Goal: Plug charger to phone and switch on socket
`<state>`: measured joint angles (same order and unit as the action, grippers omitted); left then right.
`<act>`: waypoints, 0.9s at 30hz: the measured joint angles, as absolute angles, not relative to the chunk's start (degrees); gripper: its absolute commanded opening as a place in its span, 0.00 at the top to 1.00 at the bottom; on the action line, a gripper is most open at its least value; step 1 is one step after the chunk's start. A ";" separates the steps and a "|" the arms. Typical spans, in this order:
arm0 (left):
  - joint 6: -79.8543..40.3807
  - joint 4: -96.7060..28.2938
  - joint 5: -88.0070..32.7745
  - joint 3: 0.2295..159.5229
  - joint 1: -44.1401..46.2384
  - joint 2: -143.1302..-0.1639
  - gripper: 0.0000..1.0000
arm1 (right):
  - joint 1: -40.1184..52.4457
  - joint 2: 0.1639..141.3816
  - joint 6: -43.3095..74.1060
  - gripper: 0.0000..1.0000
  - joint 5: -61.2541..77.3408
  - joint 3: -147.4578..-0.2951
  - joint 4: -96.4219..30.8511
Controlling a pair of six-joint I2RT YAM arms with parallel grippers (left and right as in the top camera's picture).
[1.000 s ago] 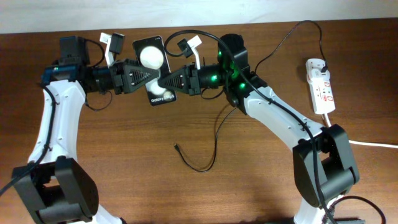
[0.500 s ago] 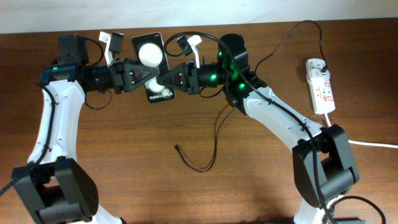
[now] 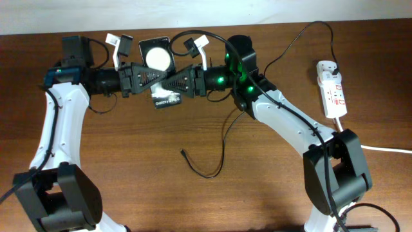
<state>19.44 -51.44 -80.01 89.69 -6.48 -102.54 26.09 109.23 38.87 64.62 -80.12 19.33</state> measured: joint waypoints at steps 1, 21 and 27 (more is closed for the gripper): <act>19.44 -51.57 -78.15 89.69 -6.50 -102.54 1.00 | 25.91 109.23 38.63 0.19 64.93 -80.12 19.22; -9.34 -48.99 -8.40 79.46 13.28 -102.54 1.00 | 19.70 109.25 15.84 0.01 24.38 -80.34 -50.83; -13.98 -45.71 -3.33 72.90 15.68 -102.54 1.00 | 19.68 109.25 15.42 0.01 11.99 -80.34 -59.37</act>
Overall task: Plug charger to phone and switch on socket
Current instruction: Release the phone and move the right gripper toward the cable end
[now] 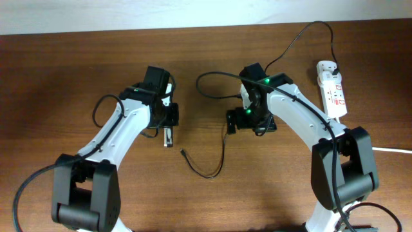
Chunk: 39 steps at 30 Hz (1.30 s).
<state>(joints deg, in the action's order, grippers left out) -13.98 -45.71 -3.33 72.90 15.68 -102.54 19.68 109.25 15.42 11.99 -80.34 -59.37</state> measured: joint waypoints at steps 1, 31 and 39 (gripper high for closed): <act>-14.28 -45.30 -2.94 72.42 15.68 -102.54 1.00 | 19.68 109.25 15.42 0.01 11.16 -80.34 -59.77; -16.45 -39.62 -1.50 65.23 16.93 -102.21 0.86 | 19.68 109.25 15.42 0.01 7.51 -80.34 -60.05; -17.89 -39.07 1.58 64.75 17.17 -102.19 1.00 | 19.68 109.25 15.44 0.01 7.51 -80.34 -59.83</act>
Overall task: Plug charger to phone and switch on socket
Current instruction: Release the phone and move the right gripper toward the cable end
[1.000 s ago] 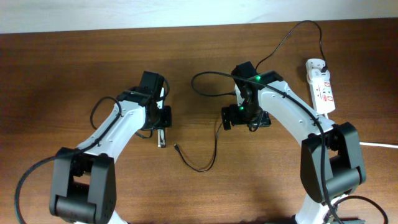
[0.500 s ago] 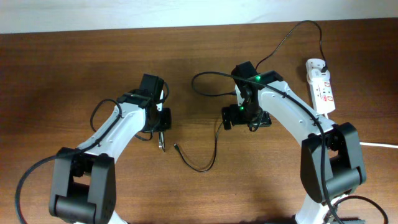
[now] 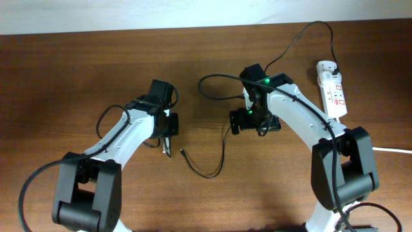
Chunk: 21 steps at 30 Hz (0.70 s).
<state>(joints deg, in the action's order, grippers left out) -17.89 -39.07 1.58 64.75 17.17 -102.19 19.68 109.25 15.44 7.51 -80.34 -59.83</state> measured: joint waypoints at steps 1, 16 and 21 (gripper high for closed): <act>-17.89 -39.07 1.63 64.75 17.19 -102.19 1.00 | 19.68 109.25 15.42 0.06 7.51 -80.34 -59.79; -18.20 -31.53 -27.40 65.58 0.25 -101.75 1.00 | 25.06 100.53 11.05 0.01 17.06 -80.36 -58.52; -17.98 -29.41 -30.76 65.58 -3.53 -101.75 1.00 | 30.39 100.55 10.55 0.01 17.72 -80.36 -56.69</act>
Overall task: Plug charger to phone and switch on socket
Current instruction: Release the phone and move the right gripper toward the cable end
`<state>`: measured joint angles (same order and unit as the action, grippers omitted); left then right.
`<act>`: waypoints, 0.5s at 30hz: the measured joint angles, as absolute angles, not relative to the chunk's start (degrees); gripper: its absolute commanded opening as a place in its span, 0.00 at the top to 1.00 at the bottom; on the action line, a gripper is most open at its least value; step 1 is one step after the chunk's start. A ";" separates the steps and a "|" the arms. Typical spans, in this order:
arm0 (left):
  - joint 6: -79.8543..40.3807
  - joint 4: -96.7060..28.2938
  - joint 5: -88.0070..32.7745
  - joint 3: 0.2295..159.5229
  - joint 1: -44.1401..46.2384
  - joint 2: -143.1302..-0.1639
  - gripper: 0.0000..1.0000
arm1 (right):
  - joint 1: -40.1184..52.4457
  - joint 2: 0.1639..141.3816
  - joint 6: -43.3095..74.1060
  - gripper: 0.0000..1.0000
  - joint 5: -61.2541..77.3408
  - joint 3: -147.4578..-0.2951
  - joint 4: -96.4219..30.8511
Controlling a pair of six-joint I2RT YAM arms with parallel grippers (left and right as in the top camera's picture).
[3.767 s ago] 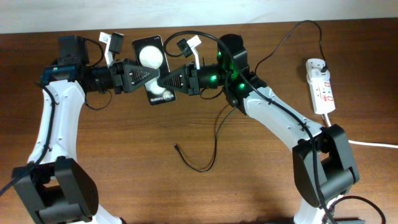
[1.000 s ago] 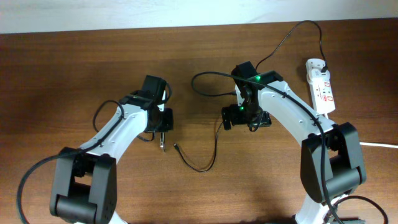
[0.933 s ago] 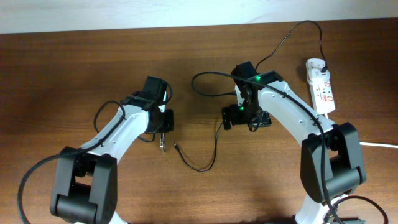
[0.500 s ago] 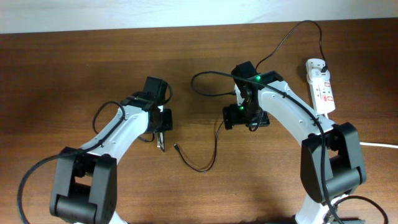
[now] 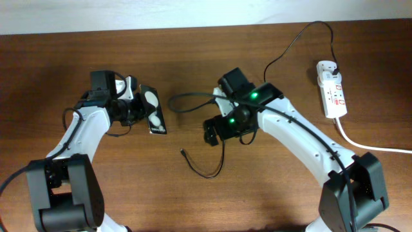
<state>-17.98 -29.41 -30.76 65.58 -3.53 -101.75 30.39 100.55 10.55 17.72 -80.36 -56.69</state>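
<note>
The phone (image 5: 154, 111) is a black slab with a white disc and a white label, tilted, left of centre. My left gripper (image 5: 143, 108) reaches in from the left and is shut on its left edge. The black charger cable (image 5: 209, 174) loops over the middle of the table, and its free plug end (image 5: 183, 153) lies bare on the wood, below and right of the phone. My right gripper (image 5: 211, 133) hovers just right of that loop, pointing down-left; its jaws are hidden under the wrist. The white socket strip (image 5: 331, 90) lies at the far right with the cable plugged into its top.
A white mains lead (image 5: 367, 145) runs from the socket strip off the right edge. The charger cable arcs high across the back right of the table (image 5: 315, 26) and passes under my right arm. The table is brown wood.
My left arm has swung out to the left, and the phone, then edge-on near centre, now shows its flat side further left and back. My right gripper has moved left and slightly nearer the cable's loop.
At first both grippers met at the phone near the back of the table. Then the arms stood apart, the left one over the phone seen edge-on at mid-table, the right over the cable. Now the left holds the phone out to the left. The plug end has stayed put.
</note>
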 measured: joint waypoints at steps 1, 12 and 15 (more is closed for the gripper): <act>-17.61 -28.80 -31.31 65.58 -3.75 -101.75 1.00 | 31.05 100.55 10.55 0.01 17.78 -80.36 -56.16; -8.54 -22.87 -48.45 65.80 -4.60 -105.25 1.00 | 32.36 100.55 10.59 0.04 17.96 -80.36 -52.71; -8.27 -22.83 -51.44 65.80 -5.02 -106.45 1.00 | 32.95 100.55 10.68 0.06 17.91 -80.36 -53.04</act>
<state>-8.27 -22.83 -51.44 65.80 -5.02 -106.45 32.95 100.55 10.68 17.91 -80.36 -53.04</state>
